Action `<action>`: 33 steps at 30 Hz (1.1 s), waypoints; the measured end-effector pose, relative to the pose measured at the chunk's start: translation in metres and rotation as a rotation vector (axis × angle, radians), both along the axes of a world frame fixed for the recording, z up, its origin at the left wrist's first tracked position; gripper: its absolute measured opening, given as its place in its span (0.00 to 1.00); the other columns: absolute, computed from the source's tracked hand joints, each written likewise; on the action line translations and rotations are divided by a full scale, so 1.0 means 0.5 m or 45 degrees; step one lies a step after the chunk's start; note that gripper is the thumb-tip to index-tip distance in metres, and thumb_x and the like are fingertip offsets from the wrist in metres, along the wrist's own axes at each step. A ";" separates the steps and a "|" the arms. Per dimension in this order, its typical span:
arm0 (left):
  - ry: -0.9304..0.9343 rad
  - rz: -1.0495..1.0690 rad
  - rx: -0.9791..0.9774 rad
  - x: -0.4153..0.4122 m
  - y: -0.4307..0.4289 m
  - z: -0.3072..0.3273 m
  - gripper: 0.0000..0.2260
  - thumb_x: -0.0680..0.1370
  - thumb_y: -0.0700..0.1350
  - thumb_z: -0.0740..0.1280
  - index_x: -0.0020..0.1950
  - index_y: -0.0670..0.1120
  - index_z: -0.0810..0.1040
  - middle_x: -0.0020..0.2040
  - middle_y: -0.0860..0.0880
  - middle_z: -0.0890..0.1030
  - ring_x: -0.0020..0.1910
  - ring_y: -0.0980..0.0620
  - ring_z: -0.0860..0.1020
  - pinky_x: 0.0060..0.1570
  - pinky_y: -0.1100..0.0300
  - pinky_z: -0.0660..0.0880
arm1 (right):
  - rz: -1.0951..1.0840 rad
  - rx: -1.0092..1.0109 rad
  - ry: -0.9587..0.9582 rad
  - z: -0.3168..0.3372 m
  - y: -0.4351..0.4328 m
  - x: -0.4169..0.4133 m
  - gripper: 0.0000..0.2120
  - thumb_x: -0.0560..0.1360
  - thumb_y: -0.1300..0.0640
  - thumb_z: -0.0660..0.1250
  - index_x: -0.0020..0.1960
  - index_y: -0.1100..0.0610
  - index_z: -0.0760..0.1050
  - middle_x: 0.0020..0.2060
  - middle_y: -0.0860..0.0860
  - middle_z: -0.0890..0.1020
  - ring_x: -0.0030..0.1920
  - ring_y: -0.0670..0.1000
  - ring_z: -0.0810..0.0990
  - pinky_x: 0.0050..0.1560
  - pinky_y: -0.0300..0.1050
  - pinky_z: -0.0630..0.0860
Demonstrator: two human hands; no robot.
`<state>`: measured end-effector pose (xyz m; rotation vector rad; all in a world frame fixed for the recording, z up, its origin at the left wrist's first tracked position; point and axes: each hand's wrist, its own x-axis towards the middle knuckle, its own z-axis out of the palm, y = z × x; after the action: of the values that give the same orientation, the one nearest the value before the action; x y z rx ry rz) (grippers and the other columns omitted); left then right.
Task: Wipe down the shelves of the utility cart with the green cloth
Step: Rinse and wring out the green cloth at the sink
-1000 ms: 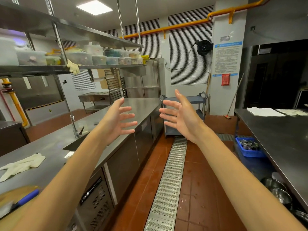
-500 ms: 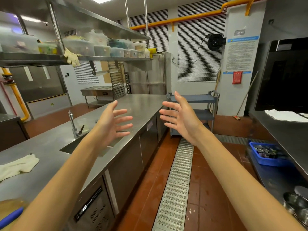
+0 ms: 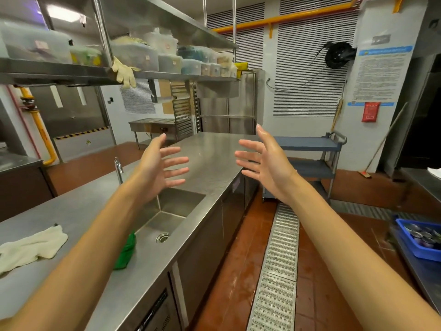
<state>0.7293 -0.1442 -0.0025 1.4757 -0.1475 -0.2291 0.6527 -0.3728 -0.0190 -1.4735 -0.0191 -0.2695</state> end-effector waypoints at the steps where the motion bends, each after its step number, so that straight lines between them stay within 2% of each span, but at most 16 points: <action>1: 0.004 0.007 0.000 0.019 0.007 -0.004 0.26 0.83 0.62 0.53 0.70 0.46 0.73 0.63 0.41 0.80 0.61 0.39 0.79 0.65 0.39 0.73 | 0.000 -0.003 0.005 -0.001 0.005 0.024 0.29 0.78 0.32 0.55 0.67 0.51 0.74 0.61 0.53 0.80 0.63 0.54 0.78 0.71 0.58 0.68; 9: 0.042 0.088 -0.029 0.195 0.053 -0.041 0.25 0.82 0.62 0.53 0.68 0.47 0.74 0.62 0.41 0.81 0.60 0.39 0.80 0.66 0.39 0.73 | 0.069 -0.057 0.038 -0.024 0.036 0.224 0.30 0.78 0.31 0.54 0.67 0.50 0.74 0.61 0.53 0.80 0.64 0.53 0.77 0.71 0.57 0.68; 17: 0.019 0.240 0.014 0.402 0.072 -0.062 0.25 0.81 0.64 0.54 0.65 0.48 0.76 0.58 0.43 0.83 0.55 0.42 0.83 0.59 0.42 0.78 | 0.176 -0.080 0.034 -0.044 0.039 0.479 0.30 0.77 0.31 0.54 0.67 0.50 0.75 0.60 0.52 0.81 0.62 0.52 0.79 0.69 0.55 0.69; 21: -0.014 0.300 0.035 0.526 0.066 -0.054 0.23 0.81 0.64 0.54 0.62 0.49 0.76 0.59 0.43 0.83 0.57 0.41 0.82 0.59 0.41 0.78 | 0.237 -0.087 0.011 -0.036 0.028 0.625 0.30 0.77 0.30 0.54 0.67 0.50 0.75 0.60 0.52 0.81 0.62 0.52 0.79 0.69 0.55 0.70; 27: -0.014 0.436 0.066 0.665 0.071 -0.059 0.26 0.82 0.64 0.54 0.67 0.48 0.75 0.59 0.44 0.83 0.57 0.41 0.82 0.58 0.41 0.78 | 0.353 -0.090 0.022 -0.033 0.040 0.814 0.29 0.79 0.33 0.53 0.67 0.51 0.74 0.61 0.52 0.80 0.62 0.52 0.79 0.68 0.54 0.71; 33: 0.077 0.494 0.015 0.755 0.114 -0.093 0.26 0.82 0.63 0.54 0.68 0.46 0.74 0.60 0.42 0.82 0.58 0.41 0.82 0.55 0.44 0.80 | 0.500 -0.090 0.103 -0.070 0.105 0.953 0.29 0.80 0.34 0.52 0.69 0.54 0.73 0.63 0.54 0.78 0.63 0.53 0.78 0.66 0.50 0.72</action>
<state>1.1069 -0.0870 -0.0488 1.4758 0.1896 0.0402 1.1293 -0.3203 -0.0539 -1.5150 -0.2518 0.1107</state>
